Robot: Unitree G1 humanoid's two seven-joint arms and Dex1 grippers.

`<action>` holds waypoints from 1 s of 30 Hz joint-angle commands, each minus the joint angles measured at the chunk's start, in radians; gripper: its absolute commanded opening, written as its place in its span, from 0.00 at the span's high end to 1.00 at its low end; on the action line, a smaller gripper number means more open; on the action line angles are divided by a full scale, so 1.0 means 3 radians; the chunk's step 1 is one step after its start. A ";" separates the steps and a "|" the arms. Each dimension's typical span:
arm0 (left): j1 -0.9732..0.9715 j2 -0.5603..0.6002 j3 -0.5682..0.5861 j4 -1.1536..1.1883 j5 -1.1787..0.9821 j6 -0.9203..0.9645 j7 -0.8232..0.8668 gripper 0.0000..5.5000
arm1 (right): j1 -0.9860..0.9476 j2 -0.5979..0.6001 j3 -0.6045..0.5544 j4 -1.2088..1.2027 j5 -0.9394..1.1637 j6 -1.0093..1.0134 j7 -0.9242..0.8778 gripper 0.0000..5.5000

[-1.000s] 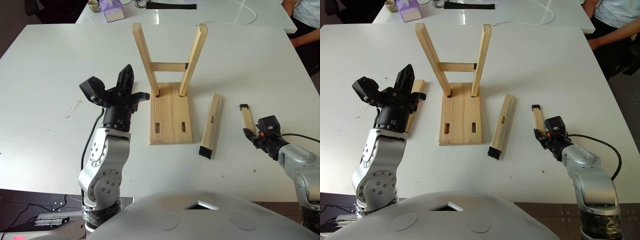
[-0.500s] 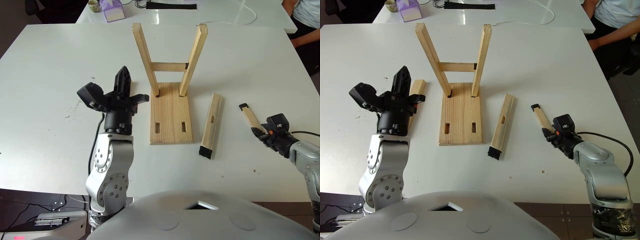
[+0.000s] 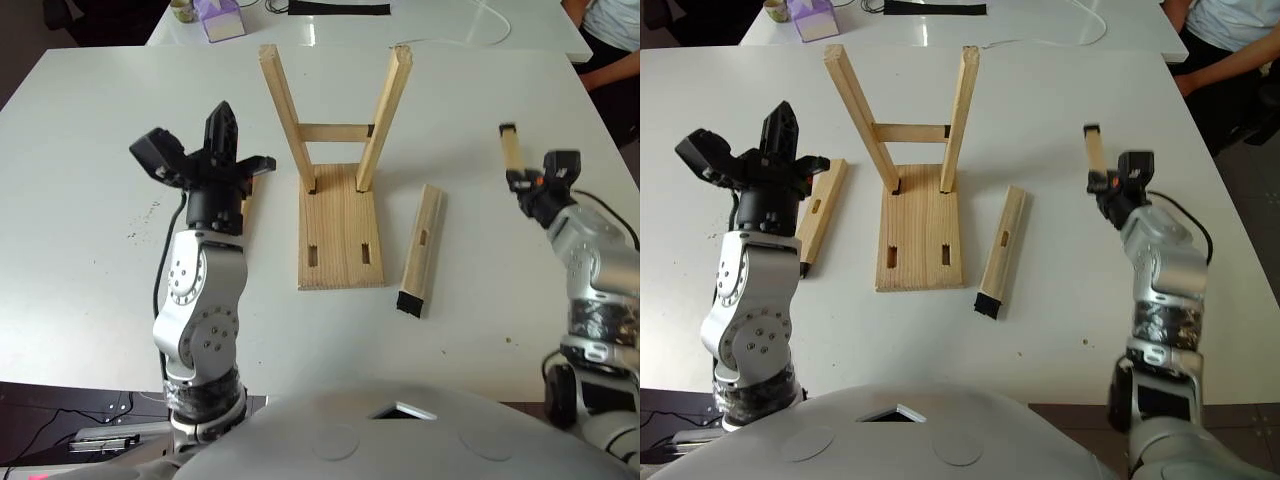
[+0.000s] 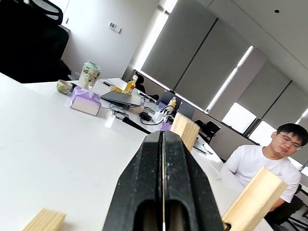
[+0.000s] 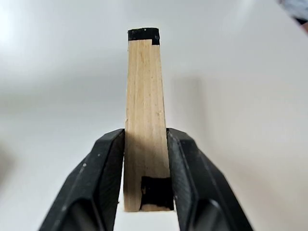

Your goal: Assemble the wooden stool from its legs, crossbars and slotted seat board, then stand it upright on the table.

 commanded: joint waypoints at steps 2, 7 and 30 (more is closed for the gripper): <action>-0.1314 0.0534 0.0468 0.0755 -0.1091 0.0494 -0.0589 0.96 | -0.1713 0.0407 -0.0883 0.0330 0.1336 -0.0257 -0.0178 0.76; -0.1784 0.0774 0.0491 0.0991 -0.2000 0.0949 -0.1033 0.83 | -0.1545 0.0556 -0.0467 -0.0507 0.2163 0.0315 0.0468 0.76; -0.1905 0.1423 0.0294 0.1117 -0.2505 0.1533 -0.2291 0.55 | -0.1589 -0.0704 0.0787 -0.0310 0.2220 0.0813 0.3397 0.76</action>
